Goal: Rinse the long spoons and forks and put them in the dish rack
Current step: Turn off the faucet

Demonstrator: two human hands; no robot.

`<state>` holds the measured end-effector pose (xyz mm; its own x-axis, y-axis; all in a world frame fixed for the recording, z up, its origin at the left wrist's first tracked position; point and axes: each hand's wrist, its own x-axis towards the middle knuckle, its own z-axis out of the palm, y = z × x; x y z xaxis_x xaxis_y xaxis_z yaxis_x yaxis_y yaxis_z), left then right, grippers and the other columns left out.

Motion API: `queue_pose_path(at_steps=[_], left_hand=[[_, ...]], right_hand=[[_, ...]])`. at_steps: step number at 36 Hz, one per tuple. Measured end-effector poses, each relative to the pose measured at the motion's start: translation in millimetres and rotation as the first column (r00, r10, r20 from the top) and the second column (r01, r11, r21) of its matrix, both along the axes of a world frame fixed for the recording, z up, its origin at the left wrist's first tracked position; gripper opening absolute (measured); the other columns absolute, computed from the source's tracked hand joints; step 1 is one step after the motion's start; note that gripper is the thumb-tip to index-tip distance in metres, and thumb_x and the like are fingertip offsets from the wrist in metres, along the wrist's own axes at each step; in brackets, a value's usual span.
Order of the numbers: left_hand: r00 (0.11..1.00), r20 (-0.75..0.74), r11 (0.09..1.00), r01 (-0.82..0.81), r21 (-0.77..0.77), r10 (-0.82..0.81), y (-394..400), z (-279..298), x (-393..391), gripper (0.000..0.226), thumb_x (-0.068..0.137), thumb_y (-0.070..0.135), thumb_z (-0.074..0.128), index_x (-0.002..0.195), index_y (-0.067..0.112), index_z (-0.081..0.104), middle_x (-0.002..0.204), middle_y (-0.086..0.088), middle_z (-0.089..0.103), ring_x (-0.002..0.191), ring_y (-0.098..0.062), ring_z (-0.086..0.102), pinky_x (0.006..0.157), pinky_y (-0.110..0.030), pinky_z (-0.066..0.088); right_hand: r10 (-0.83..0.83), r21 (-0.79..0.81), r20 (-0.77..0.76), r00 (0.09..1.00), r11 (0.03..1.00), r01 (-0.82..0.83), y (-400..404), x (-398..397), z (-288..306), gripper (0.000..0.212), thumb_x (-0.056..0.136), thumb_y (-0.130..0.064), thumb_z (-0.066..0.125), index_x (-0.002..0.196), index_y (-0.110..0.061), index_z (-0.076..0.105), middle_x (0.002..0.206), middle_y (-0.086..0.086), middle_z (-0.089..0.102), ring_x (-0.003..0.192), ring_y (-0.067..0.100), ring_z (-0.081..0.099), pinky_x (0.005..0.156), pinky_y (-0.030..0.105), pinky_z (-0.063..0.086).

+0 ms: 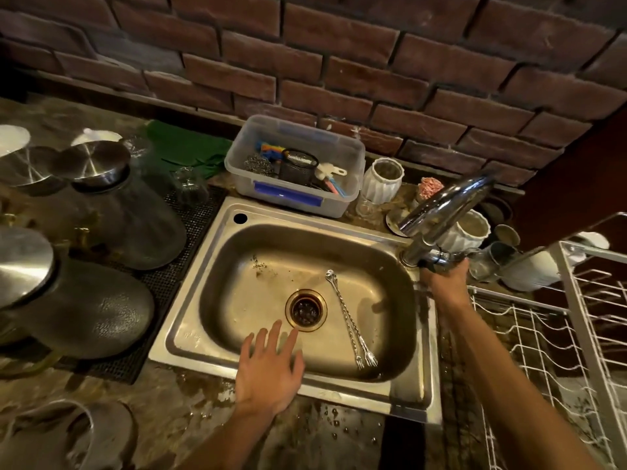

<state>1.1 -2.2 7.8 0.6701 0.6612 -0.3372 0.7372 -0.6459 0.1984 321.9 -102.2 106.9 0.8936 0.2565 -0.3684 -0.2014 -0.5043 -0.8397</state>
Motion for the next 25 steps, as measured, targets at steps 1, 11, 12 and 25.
queue_pose_path(at_steps=[1, 11, 12, 25], left_hand=[[1.0, -0.013, 1.0, 0.007, -0.005, -0.007, 0, 0, 0, 0.064, 0.095, 0.061, 0.008, 0.15, 0.038, 0.034, 0.162, 0.001, 0.033, 0.146, -0.024, 0.035, 0.119, -0.05, 0.018], [1.0, -0.019, 0.998, 0.02, -0.055, -0.021, 6, 14, -2, 0.065, 0.096, 0.05, 0.009, 0.135, 0.023, 0.053, 0.137, 0.0, 0.059, 0.125, -0.018, 0.052, 0.108, -0.039, 0.038], [1.0, -0.019, 0.997, 0.022, -0.071, -0.023, 6, 16, -2, 0.061, 0.098, 0.048, 0.012, 0.134, 0.022, 0.054, 0.135, 0.001, 0.06, 0.123, -0.018, 0.053, 0.107, -0.038, 0.039], [0.917, 0.2, 0.828, -0.198, -0.524, 0.346, 46, 21, 75, 0.028, 0.101, 0.019, 0.05, 0.096, 0.007, 0.075, 0.099, -0.005, 0.073, 0.089, -0.017, 0.065, 0.084, -0.03, 0.049]], right_hand=[[0.025, 0.003, -0.035, 0.999, 1.0, -0.025, -7, -2, 7, 0.082, 0.089, 0.001, 0.063, 0.151, -0.027, 0.018, 0.15, 0.012, 0.041, 0.132, 0.033, 0.048, 0.11, 0.057, 0.041], [0.098, 0.055, -0.246, 0.964, 0.995, -0.087, -69, -66, 32, 0.026, 0.094, 0.003, 0.057, 0.12, 0.006, 0.058, 0.093, 0.014, 0.064, 0.076, 0.021, 0.061, 0.072, 0.033, 0.053], [0.106, 0.058, -0.264, 0.959, 0.994, -0.094, -73, -71, 27, 0.023, 0.094, 0.003, 0.057, 0.117, 0.007, 0.06, 0.09, 0.015, 0.065, 0.074, 0.02, 0.061, 0.07, 0.032, 0.053], [0.19, 0.071, -0.307, 0.932, 0.982, -0.177, -30, -75, -20, 0.017, 0.089, -0.003, 0.068, 0.094, -0.016, 0.075, 0.095, 0.01, 0.076, 0.084, 0.02, 0.07, 0.078, 0.026, 0.059]])
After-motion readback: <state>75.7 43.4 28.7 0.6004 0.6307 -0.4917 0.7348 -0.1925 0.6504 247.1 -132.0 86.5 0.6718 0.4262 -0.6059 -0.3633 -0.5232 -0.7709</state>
